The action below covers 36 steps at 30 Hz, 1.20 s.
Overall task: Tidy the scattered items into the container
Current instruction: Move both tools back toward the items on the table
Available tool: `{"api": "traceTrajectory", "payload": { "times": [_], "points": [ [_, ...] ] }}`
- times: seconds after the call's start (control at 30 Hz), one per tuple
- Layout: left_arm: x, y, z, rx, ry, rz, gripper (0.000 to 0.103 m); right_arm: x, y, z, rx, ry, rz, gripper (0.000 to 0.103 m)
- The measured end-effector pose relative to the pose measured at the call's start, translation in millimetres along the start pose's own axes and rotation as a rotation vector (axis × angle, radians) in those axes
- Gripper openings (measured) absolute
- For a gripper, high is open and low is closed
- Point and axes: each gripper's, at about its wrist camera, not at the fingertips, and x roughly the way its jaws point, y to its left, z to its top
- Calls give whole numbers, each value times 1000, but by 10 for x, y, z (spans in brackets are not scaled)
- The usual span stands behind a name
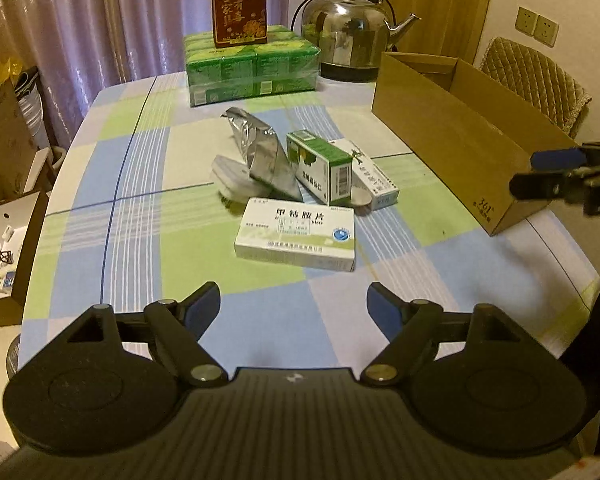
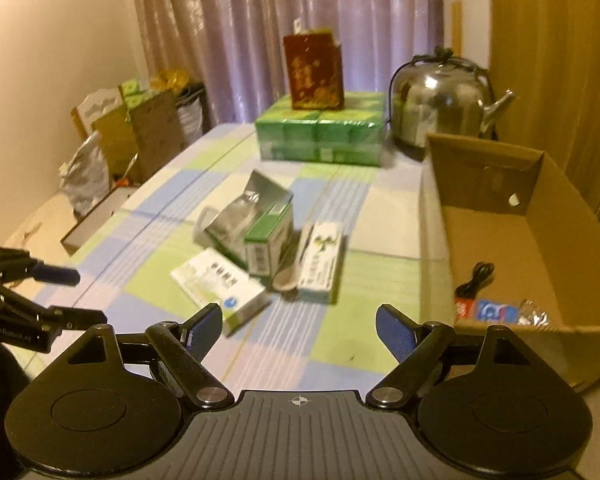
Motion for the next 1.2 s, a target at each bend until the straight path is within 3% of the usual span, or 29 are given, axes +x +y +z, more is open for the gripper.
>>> {"api": "traceTrajectory", "payload": {
  "times": [0.53, 0.93, 1.2],
  "points": [
    [190, -27, -46, -10, 34, -26, 83, 274, 78, -11, -15, 34, 7, 82],
    [664, -102, 136, 27, 92, -55, 84, 718, 3, 96, -31, 79, 19, 81],
    [1108, -149, 233, 66, 139, -83, 84, 1145, -81, 84, -72, 152, 28, 53]
  ]
}}
